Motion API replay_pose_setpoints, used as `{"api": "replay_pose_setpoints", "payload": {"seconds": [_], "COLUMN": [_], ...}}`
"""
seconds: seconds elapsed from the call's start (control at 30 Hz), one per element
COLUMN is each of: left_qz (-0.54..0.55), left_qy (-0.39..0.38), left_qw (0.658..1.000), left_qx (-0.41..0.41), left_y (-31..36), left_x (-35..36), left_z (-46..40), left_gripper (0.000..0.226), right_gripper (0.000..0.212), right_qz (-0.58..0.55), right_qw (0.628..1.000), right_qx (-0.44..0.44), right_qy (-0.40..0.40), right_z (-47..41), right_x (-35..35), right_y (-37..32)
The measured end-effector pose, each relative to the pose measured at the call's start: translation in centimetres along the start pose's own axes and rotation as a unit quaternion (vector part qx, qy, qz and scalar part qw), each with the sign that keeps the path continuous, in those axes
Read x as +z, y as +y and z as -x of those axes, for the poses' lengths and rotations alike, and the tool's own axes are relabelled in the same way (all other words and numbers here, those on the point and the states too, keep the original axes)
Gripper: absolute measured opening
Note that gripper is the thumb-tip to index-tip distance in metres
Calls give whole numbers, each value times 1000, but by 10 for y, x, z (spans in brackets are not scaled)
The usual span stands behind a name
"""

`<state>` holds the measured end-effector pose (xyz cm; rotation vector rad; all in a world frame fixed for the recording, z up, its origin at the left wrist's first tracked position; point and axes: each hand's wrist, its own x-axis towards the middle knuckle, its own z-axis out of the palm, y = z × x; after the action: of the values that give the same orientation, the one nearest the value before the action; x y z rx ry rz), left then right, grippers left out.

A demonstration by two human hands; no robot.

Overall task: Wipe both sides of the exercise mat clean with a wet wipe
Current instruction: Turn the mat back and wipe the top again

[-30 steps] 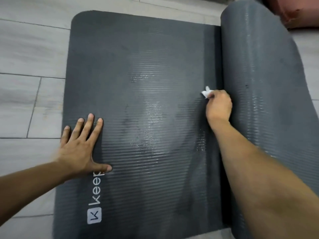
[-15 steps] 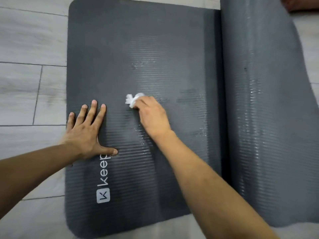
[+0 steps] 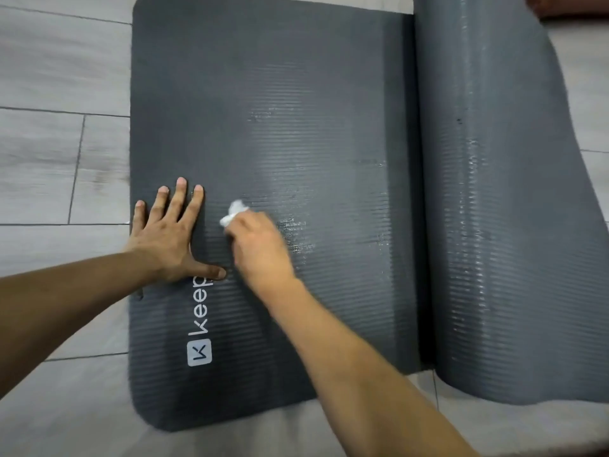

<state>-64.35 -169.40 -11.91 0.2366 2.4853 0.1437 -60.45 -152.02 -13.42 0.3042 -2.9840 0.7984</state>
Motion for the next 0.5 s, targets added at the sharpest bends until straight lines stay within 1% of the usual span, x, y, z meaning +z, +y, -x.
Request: {"api": "replay_pose_setpoints", "payload": {"seconds": [0.03, 0.07, 0.1, 0.13, 0.17, 0.2, 0.23, 0.27, 0.3, 0.33, 0.37, 0.4, 0.43, 0.47, 0.5], "left_qz": [2, 6, 8, 8, 7, 4, -1, -6, -10, -11, -10, -10, -10, -10, -10], "left_qy": [0, 1, 2, 3, 5, 7, 8, 9, 10, 8, 7, 5, 3, 0, -2], "left_qw": [1000, 1000, 1000, 1000, 1000, 1000, 1000, 1000, 1000, 1000, 1000, 1000, 1000, 1000, 1000], "left_qx": [2, 2, 2, 2, 2, 0, -2, -3, -5, -8, -9, -11, -12, -12, -13], "left_y": [0, -1, -1, -1, -1, -1, -1, 0, 1, 2, 3, 4, 5, 7, 7], "left_x": [0, 0, -1, -1, 0, 1, 1, 2, 1, 0, 0, -2, -4, -5, -6], "left_z": [0, 0, 0, 0, 0, 1, 1, 1, 1, 2, 2, 3, 4, 4, 5], "left_gripper": [159, 159, 159, 160, 160, 160, 161, 161, 161, 161, 162, 162, 161, 161, 161], "right_gripper": [29, 29, 29, 31, 31, 32, 36, 39, 38, 34, 29, 26, 25, 23, 21], "right_qz": [2, 7, 16, 36, 62, 98, 147, 198, 230, 238, 217, 186, 149, 109, 76], "right_qw": [998, 996, 996, 997, 997, 992, 978, 953, 929, 917, 914, 921, 935, 953, 972], "right_qx": [-46, -78, -86, -62, -12, 53, 140, 227, 289, 318, 339, 336, 311, 268, 209], "right_qy": [-36, -39, -14, 17, 50, 64, 44, 24, 18, 29, 48, 66, 81, 89, 77], "right_z": [8, 11, 10, 11, 12, 13, 17, 22, 24, 22, 17, 11, 7, 9, 14], "right_x": [2, -4, -17, -33, -53, -75, -97, -115, -123, -121, -113, -100, -84, -64, -43], "right_y": [-7, 4, 24, 55, 91, 131, 164, 187, 199, 194, 175, 148, 117, 86, 51]}}
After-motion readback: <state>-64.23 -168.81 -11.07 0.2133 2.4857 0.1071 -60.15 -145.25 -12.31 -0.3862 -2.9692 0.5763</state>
